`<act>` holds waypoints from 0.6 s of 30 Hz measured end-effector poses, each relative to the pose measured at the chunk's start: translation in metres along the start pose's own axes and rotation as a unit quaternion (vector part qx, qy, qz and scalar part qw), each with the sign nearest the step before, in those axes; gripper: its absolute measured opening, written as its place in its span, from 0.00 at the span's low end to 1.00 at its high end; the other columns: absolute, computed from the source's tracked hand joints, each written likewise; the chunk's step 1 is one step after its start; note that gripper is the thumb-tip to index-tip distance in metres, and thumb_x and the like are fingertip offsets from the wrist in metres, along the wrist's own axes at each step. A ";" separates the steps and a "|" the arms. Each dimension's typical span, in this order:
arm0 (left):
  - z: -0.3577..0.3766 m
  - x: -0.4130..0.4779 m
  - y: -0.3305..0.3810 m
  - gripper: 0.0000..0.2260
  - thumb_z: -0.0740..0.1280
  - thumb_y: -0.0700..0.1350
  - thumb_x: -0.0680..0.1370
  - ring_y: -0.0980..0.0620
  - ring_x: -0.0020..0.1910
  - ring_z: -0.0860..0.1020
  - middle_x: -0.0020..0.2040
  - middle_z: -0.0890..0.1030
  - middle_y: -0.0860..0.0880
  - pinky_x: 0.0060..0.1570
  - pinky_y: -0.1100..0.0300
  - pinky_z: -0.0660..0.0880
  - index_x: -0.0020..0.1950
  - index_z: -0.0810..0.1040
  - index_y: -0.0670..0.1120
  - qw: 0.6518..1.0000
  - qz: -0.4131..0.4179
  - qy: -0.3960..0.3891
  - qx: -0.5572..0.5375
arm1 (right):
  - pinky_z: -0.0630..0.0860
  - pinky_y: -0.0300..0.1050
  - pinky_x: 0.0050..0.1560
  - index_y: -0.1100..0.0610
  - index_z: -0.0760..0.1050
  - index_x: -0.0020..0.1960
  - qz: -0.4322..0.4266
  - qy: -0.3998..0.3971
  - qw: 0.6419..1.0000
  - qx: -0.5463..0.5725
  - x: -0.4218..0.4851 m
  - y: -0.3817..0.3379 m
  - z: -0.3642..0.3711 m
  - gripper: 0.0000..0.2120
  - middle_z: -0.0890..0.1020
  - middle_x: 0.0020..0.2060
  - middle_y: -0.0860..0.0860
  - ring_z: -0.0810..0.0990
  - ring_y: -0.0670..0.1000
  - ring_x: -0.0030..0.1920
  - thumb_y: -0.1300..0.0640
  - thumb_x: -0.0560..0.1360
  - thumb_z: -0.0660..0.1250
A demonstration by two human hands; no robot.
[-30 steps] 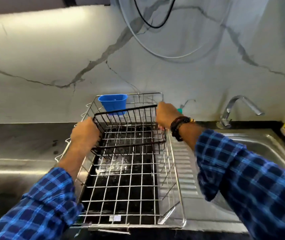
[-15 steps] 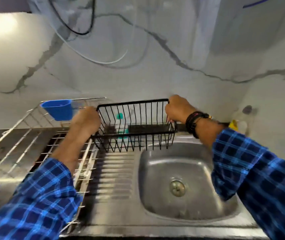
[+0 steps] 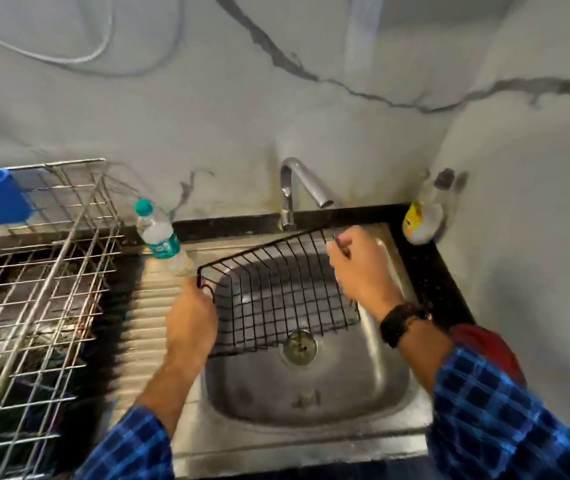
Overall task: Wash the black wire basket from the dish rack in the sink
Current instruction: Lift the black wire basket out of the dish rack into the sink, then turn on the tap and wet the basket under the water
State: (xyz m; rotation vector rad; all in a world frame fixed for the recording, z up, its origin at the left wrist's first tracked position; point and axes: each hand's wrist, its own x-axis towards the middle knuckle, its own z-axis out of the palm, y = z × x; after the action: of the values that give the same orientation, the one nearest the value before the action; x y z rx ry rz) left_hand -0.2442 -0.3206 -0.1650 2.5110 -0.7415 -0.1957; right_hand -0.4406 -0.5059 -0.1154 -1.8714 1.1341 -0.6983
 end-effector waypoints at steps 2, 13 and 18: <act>0.011 -0.002 -0.007 0.12 0.55 0.44 0.84 0.38 0.48 0.81 0.49 0.82 0.41 0.43 0.53 0.72 0.65 0.70 0.44 1.000 -0.004 -0.018 0.001 | 0.79 0.49 0.32 0.48 0.70 0.45 0.049 -0.007 0.999 0.005 -0.007 0.033 0.015 0.06 0.81 0.37 0.52 0.79 0.51 0.33 0.48 0.78 0.63; 0.097 0.025 -0.002 0.29 0.74 0.33 0.73 0.38 0.58 0.81 0.57 0.82 0.40 0.55 0.47 0.78 0.70 0.66 0.44 0.966 -0.117 -0.230 0.005 | 0.74 0.34 0.29 0.60 0.68 0.75 0.261 -0.134 0.955 -0.046 0.029 0.140 0.039 0.23 0.80 0.57 0.60 0.79 0.49 0.37 0.67 0.80 0.62; 0.137 0.027 -0.018 0.26 0.71 0.33 0.73 0.43 0.48 0.84 0.50 0.83 0.47 0.51 0.44 0.82 0.67 0.67 0.46 0.961 -0.147 -0.231 -0.040 | 0.82 0.52 0.43 0.57 0.65 0.77 0.289 -0.147 0.945 -0.039 0.035 0.165 0.045 0.24 0.82 0.46 0.57 0.79 0.52 0.38 0.63 0.81 0.62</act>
State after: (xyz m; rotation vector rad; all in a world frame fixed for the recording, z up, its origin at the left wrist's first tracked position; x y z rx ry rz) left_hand -0.2509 -0.3817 -0.2921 2.5095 -0.5077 -0.9232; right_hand -0.4627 -0.5639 -0.2788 -1.5179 1.4259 -0.0411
